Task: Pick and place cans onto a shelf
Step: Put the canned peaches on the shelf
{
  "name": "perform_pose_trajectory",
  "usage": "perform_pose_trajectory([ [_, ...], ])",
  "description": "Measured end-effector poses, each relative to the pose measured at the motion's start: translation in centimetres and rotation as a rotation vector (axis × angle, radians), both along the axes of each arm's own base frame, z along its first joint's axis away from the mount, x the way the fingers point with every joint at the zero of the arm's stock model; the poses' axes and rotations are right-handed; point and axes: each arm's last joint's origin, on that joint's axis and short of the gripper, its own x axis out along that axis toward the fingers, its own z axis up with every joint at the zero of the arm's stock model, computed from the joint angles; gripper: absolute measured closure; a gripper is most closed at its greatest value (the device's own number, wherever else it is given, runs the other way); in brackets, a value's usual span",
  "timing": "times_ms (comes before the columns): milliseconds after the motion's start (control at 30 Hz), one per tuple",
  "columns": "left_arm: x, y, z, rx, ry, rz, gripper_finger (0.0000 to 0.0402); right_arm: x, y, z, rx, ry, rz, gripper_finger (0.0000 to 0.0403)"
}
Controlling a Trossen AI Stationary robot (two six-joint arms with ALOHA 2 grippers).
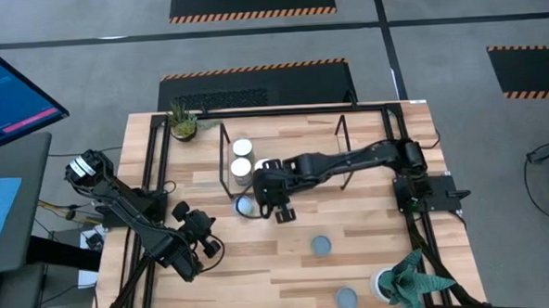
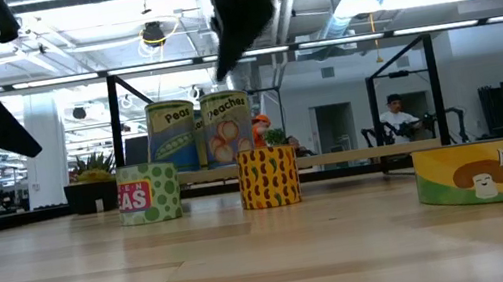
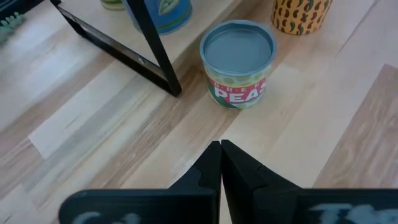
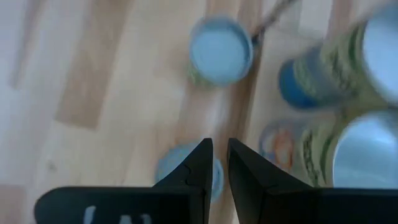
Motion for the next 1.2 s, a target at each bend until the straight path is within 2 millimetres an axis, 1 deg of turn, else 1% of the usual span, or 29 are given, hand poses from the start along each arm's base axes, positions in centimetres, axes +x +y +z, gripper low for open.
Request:
perform_pose_trajectory([
  [133,0.0,0.0,0.0,0.002,0.001,0.000,0.0401,0.0,-0.1,-0.7,-0.010,-0.002,-0.009,0.0329],
  [267,0.0,0.1,0.0,0.003,0.001,0.002,0.0402,0.3,-0.1,-0.6,-0.017,-0.038,-0.001,0.0335],
  [433,0.0,0.1,0.0,0.002,0.002,0.002,0.0401,0.5,-1.6,-0.5,-0.035,-0.041,0.014,0.0341],
  [533,0.0,0.1,0.0,0.002,0.002,0.002,0.0402,0.5,-2.6,-0.6,0.032,-0.039,0.008,0.0341],
  [633,0.0,0.1,0.0,0.002,0.002,0.002,0.0401,0.5,-2.9,-0.5,0.053,-0.040,-0.004,0.0341],
  [700,0.0,0.1,0.0,0.002,0.002,0.002,0.0401,0.6,-2.8,-0.9,0.051,-0.055,0.002,0.0341],
  [800,0.0,0.1,0.0,0.002,0.003,0.002,0.0401,0.6,-2.7,-2.4,0.052,-0.054,0.013,0.0341],
  [867,0.0,0.1,0.0,0.003,0.004,0.002,0.0401,0.5,-2.8,-2.9,0.049,-0.037,0.005,0.0341],
  [1033,0.0,0.1,0.0,0.007,0.005,0.003,0.0401,0.5,-3.2,-3.6,-0.001,-0.054,-0.022,0.0341],
  [1200,0.0,0.1,0.0,0.012,0.000,0.003,0.0401,0.6,-4.1,-3.6,-0.022,-0.063,-0.053,0.0341],
])
